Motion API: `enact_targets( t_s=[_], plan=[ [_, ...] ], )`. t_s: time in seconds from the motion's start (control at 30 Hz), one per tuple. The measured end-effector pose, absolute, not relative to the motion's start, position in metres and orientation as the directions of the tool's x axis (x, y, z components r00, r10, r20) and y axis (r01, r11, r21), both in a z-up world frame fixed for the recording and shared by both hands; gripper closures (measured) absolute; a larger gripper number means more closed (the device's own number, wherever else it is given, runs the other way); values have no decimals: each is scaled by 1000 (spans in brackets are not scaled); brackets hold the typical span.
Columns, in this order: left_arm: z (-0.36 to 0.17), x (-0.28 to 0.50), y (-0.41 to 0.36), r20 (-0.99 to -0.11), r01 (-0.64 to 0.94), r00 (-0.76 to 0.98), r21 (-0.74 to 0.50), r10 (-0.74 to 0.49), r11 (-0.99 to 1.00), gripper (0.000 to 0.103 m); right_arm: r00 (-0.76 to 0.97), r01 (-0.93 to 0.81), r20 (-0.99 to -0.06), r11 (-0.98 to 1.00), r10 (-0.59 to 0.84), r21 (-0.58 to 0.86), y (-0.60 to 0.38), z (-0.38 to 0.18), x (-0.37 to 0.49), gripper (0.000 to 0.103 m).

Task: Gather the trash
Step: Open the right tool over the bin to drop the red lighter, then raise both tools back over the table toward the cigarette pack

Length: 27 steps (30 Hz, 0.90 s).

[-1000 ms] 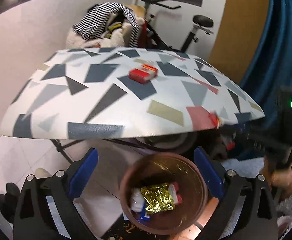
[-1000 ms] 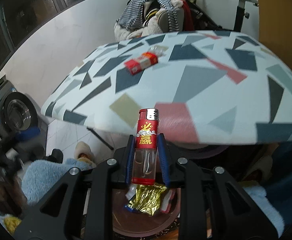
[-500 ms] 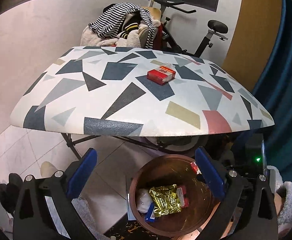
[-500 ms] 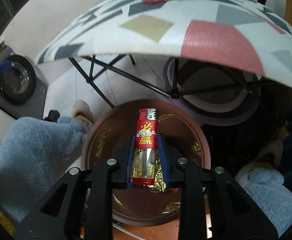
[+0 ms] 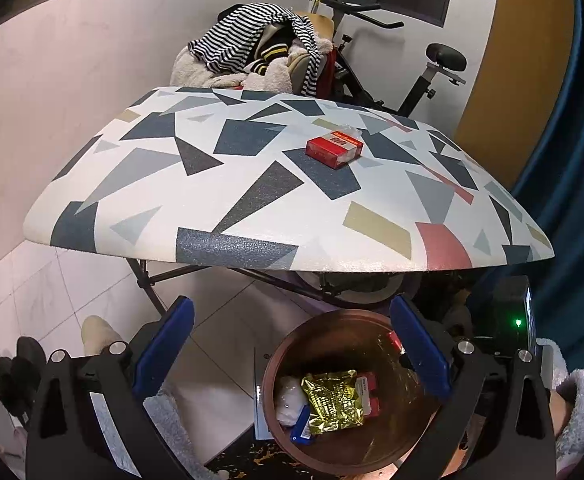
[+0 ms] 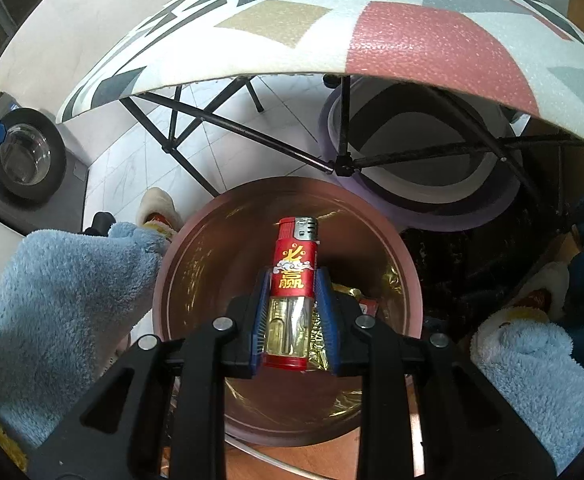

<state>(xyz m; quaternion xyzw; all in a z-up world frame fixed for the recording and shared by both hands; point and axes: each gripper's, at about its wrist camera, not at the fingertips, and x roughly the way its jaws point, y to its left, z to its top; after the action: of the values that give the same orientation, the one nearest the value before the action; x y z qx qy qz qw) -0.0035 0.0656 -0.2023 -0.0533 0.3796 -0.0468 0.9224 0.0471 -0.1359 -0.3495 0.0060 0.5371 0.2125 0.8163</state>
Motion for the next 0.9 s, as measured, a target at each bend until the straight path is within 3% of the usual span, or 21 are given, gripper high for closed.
enact_targets(
  t_s=[0.07, 0.13, 0.17, 0.3, 0.9],
  plan=[
    [-202, -4, 66, -694, 45, 709, -132, -124, 990, 7, 339, -339, -874, 912, 349, 232, -135, -348, 49, 74],
    [-201, -5, 66, -691, 42, 712, -136, -125, 990, 7, 355, -333, -870, 916, 342, 224, -136, -344, 48, 61],
    [-201, -5, 67, -688, 40, 714, -139, -126, 989, 7, 364, -330, -868, 918, 338, 219, -137, -343, 47, 42],
    [-197, -4, 71, -677, 35, 723, -163, -137, 986, 7, 441, -319, -842, 931, 310, 176, -140, -326, 42, 9],
    [-166, 31, 79, -624, 72, 770, -120, -131, 990, 7, 604, -305, -746, 946, 281, 110, -162, -217, 101, 6]
  ],
)
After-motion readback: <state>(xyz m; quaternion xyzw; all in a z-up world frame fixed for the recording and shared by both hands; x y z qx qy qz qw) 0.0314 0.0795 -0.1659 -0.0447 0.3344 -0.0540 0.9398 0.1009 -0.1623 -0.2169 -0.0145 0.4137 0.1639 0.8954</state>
